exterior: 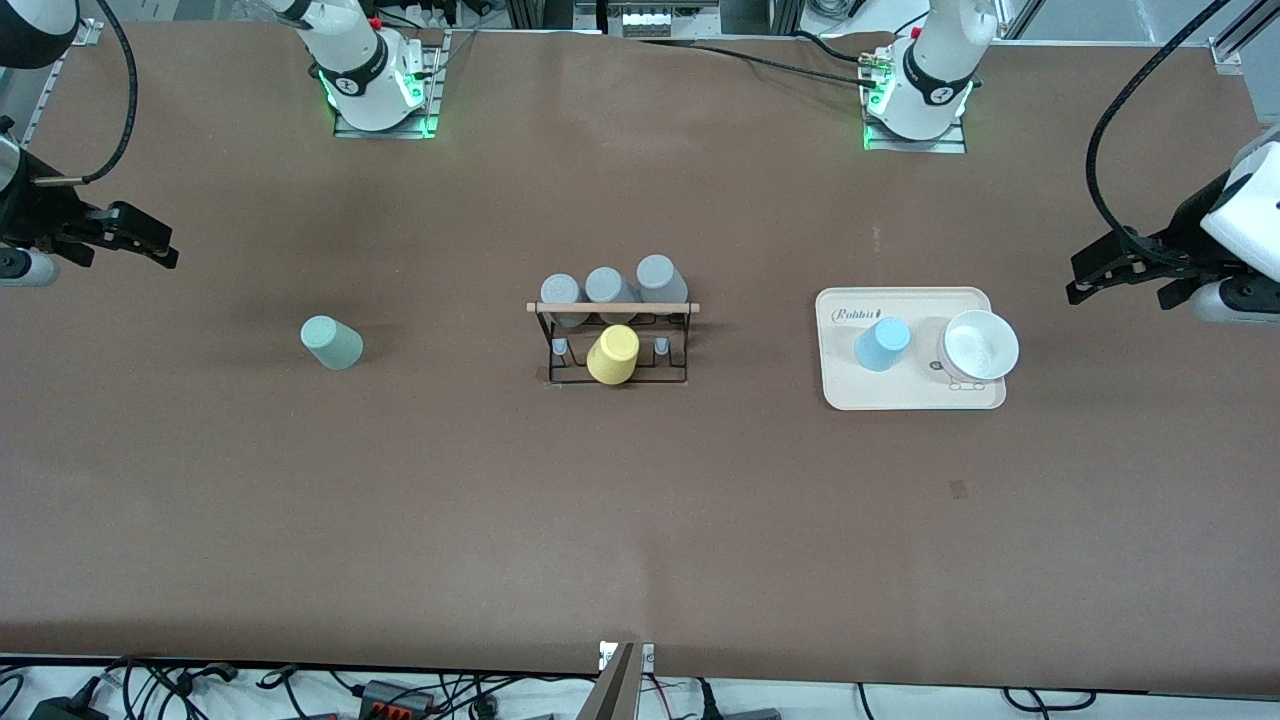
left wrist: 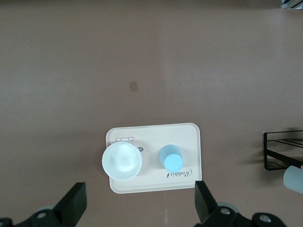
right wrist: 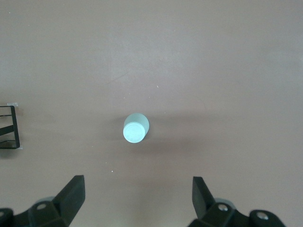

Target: Hang scattered cups on rack with three cups

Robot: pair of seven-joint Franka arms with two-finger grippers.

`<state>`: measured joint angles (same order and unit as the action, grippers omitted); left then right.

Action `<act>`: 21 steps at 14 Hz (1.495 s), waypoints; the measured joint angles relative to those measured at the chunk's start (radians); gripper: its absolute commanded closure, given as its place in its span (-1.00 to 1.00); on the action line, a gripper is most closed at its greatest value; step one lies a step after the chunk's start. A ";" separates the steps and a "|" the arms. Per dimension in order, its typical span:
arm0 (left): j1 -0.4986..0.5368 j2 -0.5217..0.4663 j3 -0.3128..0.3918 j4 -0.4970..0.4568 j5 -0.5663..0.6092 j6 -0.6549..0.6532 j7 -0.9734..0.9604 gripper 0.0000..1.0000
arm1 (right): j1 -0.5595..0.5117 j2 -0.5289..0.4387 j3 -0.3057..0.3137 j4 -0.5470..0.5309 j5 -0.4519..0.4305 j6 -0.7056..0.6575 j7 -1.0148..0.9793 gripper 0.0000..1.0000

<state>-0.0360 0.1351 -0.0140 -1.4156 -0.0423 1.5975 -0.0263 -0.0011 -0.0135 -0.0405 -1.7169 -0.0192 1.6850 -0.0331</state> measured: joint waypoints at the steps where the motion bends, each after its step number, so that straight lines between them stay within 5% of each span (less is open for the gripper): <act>1: 0.000 0.000 -0.001 0.000 0.000 0.000 0.000 -1.00 | 0.000 0.000 0.000 0.000 0.000 -0.002 0.000 -1.00; 14: -0.002 0.022 -0.009 -0.033 0.000 0.030 0.000 -1.00 | -0.001 -0.007 -0.001 0.000 0.000 -0.010 0.000 -1.00; 21: -0.011 -0.038 -0.081 -0.409 0.000 0.349 -0.122 -1.00 | 0.000 -0.005 -0.001 0.000 0.000 -0.010 0.000 -1.00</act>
<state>-0.0467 0.0971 -0.0950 -1.8241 -0.0424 1.9469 -0.1487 -0.0015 -0.0186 -0.0411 -1.7169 -0.0191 1.6752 -0.0331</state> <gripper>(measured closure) 0.000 0.000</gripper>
